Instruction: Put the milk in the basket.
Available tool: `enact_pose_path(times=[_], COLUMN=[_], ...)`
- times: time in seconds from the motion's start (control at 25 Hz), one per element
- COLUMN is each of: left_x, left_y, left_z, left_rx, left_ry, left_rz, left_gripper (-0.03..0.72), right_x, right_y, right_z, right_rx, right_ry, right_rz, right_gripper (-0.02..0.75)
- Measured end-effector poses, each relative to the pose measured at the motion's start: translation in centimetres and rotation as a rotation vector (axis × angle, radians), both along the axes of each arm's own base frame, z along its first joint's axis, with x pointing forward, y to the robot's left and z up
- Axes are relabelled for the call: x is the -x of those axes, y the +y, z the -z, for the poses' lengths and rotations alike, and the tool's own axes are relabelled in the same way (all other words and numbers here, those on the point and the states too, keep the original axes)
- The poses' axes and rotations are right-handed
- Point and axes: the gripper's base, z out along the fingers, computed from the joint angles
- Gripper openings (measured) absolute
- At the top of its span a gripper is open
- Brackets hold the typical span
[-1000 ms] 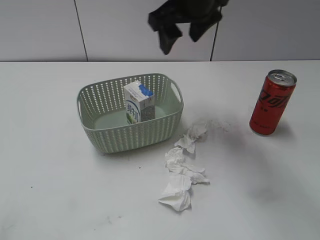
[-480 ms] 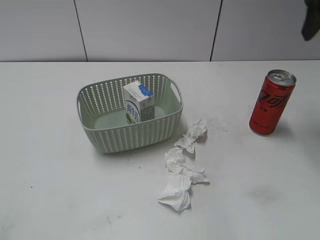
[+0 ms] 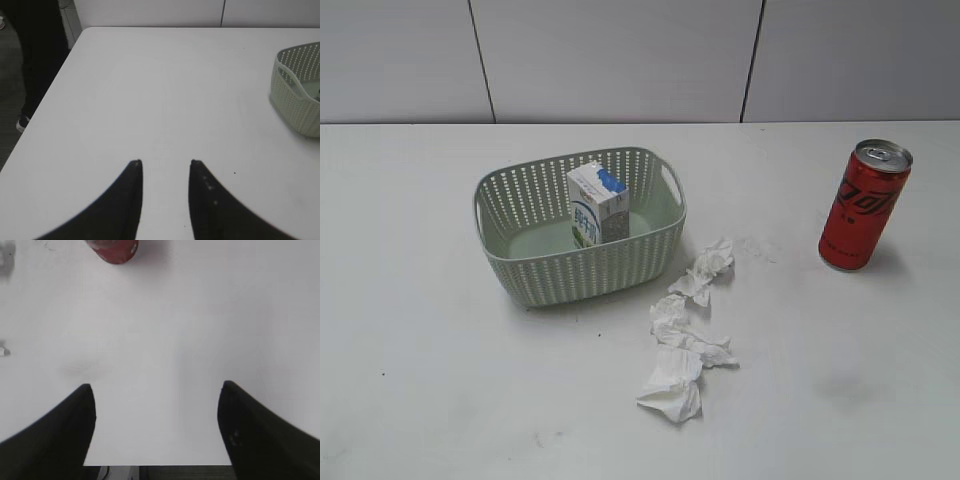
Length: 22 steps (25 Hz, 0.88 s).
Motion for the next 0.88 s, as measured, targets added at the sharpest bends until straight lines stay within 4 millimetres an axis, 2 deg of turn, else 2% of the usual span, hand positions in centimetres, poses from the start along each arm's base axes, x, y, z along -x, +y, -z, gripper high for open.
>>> enact_pose_path(times=[0.28,0.44,0.68,0.88], left_x=[0.0,0.0,0.0,0.0], left_y=[0.0,0.0,0.0,0.0], left_z=[0.0,0.0,0.0,0.0], left_rx=[0.000,0.000,0.000,0.000], left_ry=[0.000,0.000,0.000,0.000], left_rz=[0.000,0.000,0.000,0.000], left_gripper=[0.233,0.233,0.233,0.233], right_x=[7.3,11.0,15.8,18.5], right_y=[-0.3,-0.7,-1.1,-1.3], right_z=[1.7,2.1,3.6,4.4], right_rx=[-0.006,0.013,0.020,0.027], right_ry=[-0.067,-0.180,-0.335,-0.420], right_rz=[0.007,0.007,0.007,0.011], right_gripper=[0.588,0.588,0.588,0.589])
